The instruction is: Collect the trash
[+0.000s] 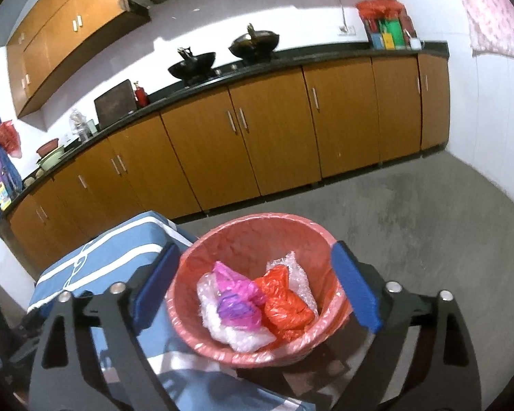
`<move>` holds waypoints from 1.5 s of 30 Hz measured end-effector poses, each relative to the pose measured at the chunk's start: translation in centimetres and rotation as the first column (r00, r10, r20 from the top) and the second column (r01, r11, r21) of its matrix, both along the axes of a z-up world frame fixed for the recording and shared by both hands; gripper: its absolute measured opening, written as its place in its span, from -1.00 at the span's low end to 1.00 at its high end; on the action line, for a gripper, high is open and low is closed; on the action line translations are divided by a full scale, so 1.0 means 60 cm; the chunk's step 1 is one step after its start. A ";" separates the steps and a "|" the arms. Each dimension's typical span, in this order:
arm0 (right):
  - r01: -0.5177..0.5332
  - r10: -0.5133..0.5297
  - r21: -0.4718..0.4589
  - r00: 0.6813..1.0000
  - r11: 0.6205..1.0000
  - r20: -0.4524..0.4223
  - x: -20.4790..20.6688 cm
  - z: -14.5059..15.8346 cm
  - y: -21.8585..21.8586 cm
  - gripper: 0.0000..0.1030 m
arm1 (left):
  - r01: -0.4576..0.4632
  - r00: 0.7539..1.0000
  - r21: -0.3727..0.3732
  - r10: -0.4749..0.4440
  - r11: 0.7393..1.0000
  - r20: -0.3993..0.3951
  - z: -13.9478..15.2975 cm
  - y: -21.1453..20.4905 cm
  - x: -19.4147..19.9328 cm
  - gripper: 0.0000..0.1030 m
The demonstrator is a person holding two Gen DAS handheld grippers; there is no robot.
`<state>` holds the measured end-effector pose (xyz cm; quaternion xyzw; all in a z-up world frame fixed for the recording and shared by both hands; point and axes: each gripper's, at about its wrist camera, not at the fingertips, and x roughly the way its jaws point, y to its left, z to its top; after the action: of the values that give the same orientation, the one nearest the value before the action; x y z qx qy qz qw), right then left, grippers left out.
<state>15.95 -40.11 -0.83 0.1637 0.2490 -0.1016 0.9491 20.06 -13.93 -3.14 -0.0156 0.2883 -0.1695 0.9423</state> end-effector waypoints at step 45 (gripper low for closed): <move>-0.016 0.061 -0.336 0.990 0.942 0.126 -0.252 0.041 0.255 0.92 | -0.259 0.938 0.061 0.236 0.964 0.255 0.038 0.188 -0.277 0.96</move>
<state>0.80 -24.80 1.62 0.0021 0.1668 -0.1124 0.9796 3.42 -2.67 -0.84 0.0136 0.1730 -0.0367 0.9841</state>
